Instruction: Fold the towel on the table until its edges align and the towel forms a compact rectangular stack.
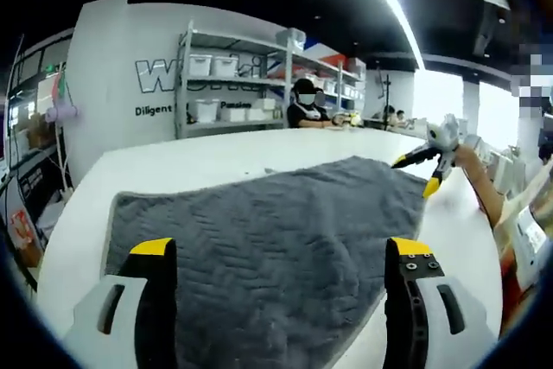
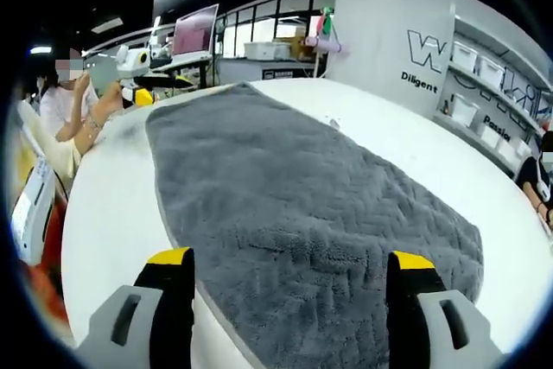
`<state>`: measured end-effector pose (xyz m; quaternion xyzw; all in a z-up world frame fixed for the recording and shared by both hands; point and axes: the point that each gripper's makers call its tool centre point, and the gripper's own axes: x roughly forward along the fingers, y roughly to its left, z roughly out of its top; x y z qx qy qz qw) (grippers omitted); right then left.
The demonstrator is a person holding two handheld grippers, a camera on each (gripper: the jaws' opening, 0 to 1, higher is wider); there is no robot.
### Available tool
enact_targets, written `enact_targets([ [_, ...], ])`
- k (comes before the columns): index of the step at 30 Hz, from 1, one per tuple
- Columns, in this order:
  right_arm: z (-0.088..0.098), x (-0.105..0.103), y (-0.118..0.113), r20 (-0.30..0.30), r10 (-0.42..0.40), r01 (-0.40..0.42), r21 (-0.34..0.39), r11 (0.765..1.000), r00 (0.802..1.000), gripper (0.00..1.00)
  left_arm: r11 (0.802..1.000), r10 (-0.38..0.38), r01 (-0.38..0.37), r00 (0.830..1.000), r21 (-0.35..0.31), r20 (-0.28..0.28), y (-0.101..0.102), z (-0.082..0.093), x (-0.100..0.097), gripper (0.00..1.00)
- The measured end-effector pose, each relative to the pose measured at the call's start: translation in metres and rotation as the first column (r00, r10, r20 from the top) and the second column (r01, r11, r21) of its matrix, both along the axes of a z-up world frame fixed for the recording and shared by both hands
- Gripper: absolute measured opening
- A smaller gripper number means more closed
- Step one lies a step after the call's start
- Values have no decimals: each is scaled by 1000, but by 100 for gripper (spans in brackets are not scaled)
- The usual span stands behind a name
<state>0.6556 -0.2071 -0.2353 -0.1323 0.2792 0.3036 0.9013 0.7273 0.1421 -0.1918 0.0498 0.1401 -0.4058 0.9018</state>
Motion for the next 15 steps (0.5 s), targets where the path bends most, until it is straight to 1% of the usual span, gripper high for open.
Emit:
enact_targets([
  [1, 3, -2, -1, 6, -4, 4, 13, 1000, 1000, 92, 1000, -10, 10, 1000, -1, 4, -2, 1, -2, 98],
  [3, 6, -3, -10, 30, -44, 43, 12, 999, 999, 92, 1000, -10, 10, 1000, 2, 9, -3, 2, -2, 98],
  [5, 7, -7, -22, 52, -85, 86, -22, 996, 995, 86, 1000, -24, 24, 1000, -15, -1, -4, 2, -3, 98],
  [6, 7, -9, -29, 63, -105, 107, -38, 994, 993, 81, 999, -31, 31, 999, -23, -5, -5, 2, -4, 98],
  [8, 9, -12, -39, 90, -136, 142, -66, 988, 987, 76, 998, -42, 41, 999, -40, -17, -6, 2, -5, 98],
  [9, 10, -17, -44, 101, -153, 161, -71, 984, 983, 75, 998, -48, 47, 999, -51, -24, -6, 2, -5, 98],
  [11, 14, -23, -49, 126, -172, 180, -55, 982, 977, 72, 998, -43, 42, 999, -49, -26, -5, 1, -4, 98],
  [13, 17, -29, -54, 151, -190, 198, -38, 979, 970, 62, 998, -38, 37, 999, -47, -28, -3, 0, -4, 98],
  [14, 18, -31, -55, 154, -197, 204, -30, 979, 968, 55, 998, -36, 35, 999, -46, -27, -3, 0, -3, 98],
  [15, 17, -38, -59, 159, -217, 221, -9, 975, 963, 46, 999, -32, 31, 999, -42, -23, -2, 0, -3, 98],
])
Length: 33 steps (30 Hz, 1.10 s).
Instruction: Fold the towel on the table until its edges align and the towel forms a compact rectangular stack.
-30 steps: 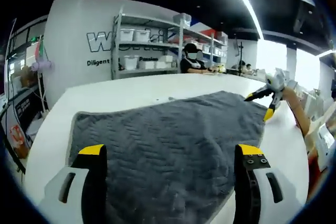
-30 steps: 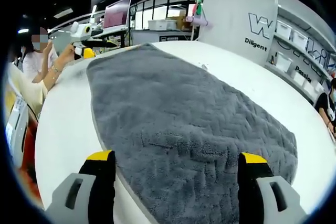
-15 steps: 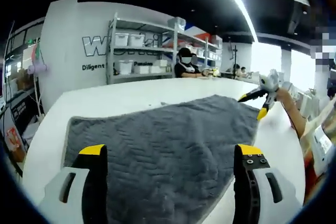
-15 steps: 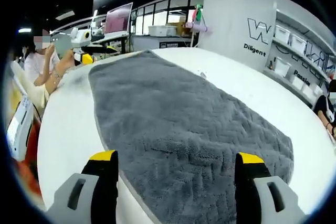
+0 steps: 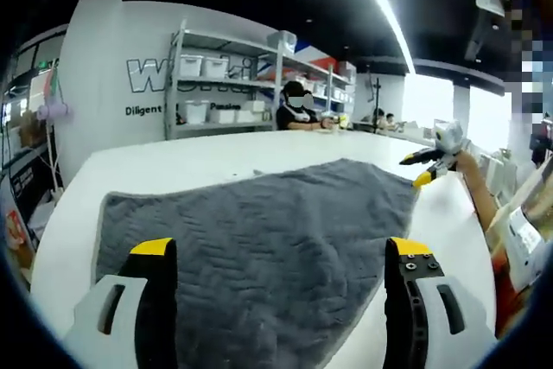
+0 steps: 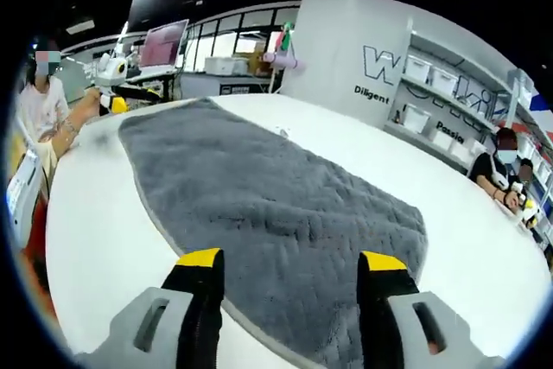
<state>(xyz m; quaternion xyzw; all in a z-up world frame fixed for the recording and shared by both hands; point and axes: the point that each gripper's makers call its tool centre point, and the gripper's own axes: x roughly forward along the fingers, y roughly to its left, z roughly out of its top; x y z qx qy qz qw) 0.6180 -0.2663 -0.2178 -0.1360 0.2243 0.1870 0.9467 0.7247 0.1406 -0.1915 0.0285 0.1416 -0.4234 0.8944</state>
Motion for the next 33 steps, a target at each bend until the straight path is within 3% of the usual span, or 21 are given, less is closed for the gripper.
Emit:
enact_targets([
  [2, -4, -9, -5, -4, -15, 15, 4, 1000, 1000, 37, 1000, -2, 2, 1000, -2, -2, 0, 0, -1, 98],
  [5, -9, -19, -28, -3, -111, 110, -41, 993, 994, 33, 1000, -3, 3, 1000, -3, -5, -1, -2, -1, 98],
  [8, -9, -28, -49, -5, -192, 192, -42, 980, 981, 19, 1000, 7, -7, 1000, 11, -6, 0, -5, -1, 98],
  [12, -15, -36, -65, -48, -232, 232, -3, 973, 971, 17, 1000, 10, -10, 1000, 15, -4, 1, -6, 0, 98],
  [18, -37, -37, -69, -125, -239, 248, 56, 967, 963, 17, 999, 12, -12, 1000, 31, 5, 2, -7, 0, 97],
  [22, -54, -38, -79, -176, -264, 274, 32, 961, 948, 17, 999, 13, -14, 1000, 35, 2, 3, -8, 0, 97],
  [23, -51, -38, -77, -180, -256, 272, 71, 960, 950, 15, 999, 14, -14, 1000, 34, 1, 3, -9, -1, 97],
  [33, -52, -41, -80, -181, -230, 254, 122, 959, 956, 1, 999, 22, -22, 1000, 48, 0, 4, -11, -1, 97],
])
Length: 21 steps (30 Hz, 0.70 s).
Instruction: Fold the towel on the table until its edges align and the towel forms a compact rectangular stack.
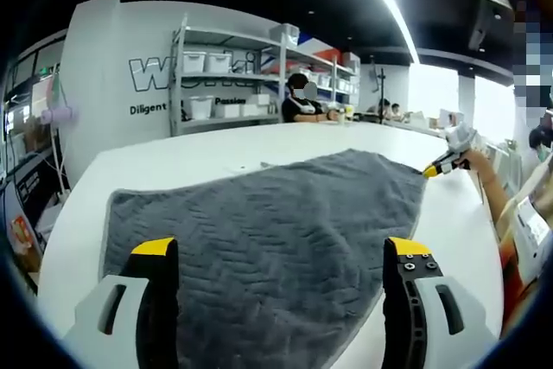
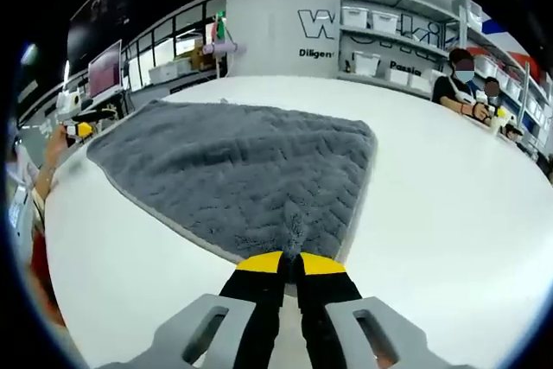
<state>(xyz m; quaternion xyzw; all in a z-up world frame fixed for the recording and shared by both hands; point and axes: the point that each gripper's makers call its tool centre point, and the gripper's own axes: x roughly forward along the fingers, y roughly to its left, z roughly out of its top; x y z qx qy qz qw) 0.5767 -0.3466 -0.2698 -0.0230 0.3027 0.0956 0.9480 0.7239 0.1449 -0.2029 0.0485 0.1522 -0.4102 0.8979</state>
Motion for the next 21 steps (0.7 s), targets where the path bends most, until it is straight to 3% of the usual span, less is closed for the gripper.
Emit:
enact_targets([
  [9, 2, -1, -3, -3, 36, -36, 9, 999, 999, 1, 1000, 3, -3, 1000, 1, 0, 1, 2, -2, 96],
  [21, 4, -12, -28, -19, 5, -5, -5, 1000, 1000, 1, 1000, 10, -10, 1000, -10, 6, 4, 7, 0, 96],
])
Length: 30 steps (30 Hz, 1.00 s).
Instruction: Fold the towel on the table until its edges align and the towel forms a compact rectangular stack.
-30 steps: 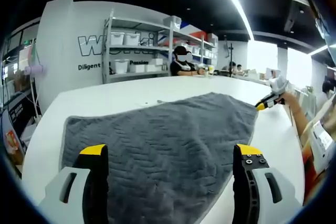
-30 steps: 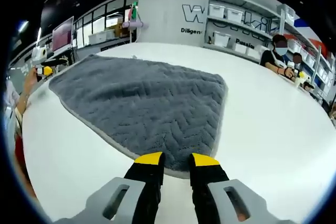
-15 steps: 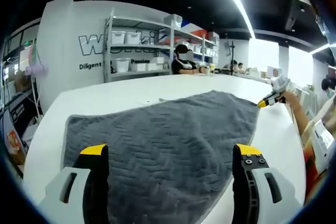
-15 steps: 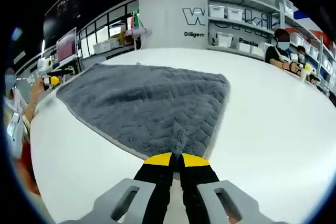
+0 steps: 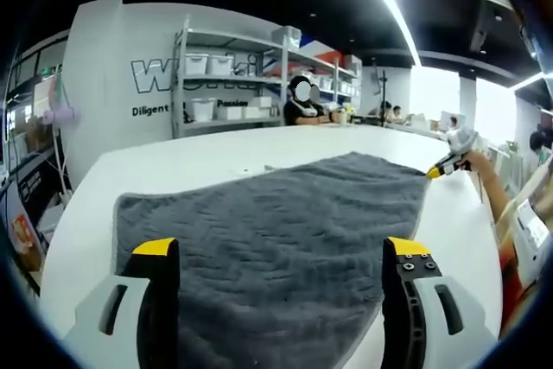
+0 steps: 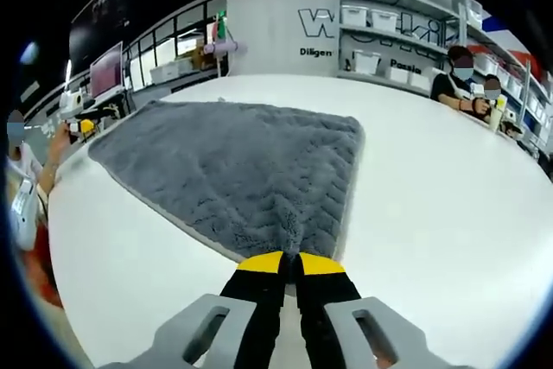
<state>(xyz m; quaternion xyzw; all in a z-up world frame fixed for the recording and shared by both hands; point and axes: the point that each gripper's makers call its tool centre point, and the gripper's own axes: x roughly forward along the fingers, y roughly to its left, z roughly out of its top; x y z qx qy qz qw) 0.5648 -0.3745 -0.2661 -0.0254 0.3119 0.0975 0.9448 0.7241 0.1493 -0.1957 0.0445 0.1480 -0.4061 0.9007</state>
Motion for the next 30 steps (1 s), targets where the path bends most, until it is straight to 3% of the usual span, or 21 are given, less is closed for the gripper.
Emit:
enact_targets([
  [8, 0, -3, -12, -17, -1, 0, -22, 1000, 1000, 2, 1000, 5, -5, 1000, -2, -3, 4, 1, 4, 95],
  [15, 0, -8, -33, -23, -64, 63, -64, 996, 998, 3, 1000, 8, -8, 1000, -9, -4, 7, 2, 6, 95],
  [22, 0, -9, -34, -25, -79, 76, -97, 992, 997, 8, 1000, 5, -5, 1000, -10, -6, 7, 1, 5, 95],
  [25, 1, -11, -33, -23, -80, 78, -61, 995, 997, 19, 1000, 0, 0, 1000, -18, -11, 6, 1, 3, 95],
  [28, 3, -14, -37, -11, -101, 100, -81, 992, 995, 32, 1000, -1, 1, 1000, -9, -13, 6, 0, 3, 95],
  [30, 7, -18, -38, -3, -106, 105, -94, 990, 994, 42, 998, 17, -19, 1000, 63, 25, 10, -2, 5, 95],
])
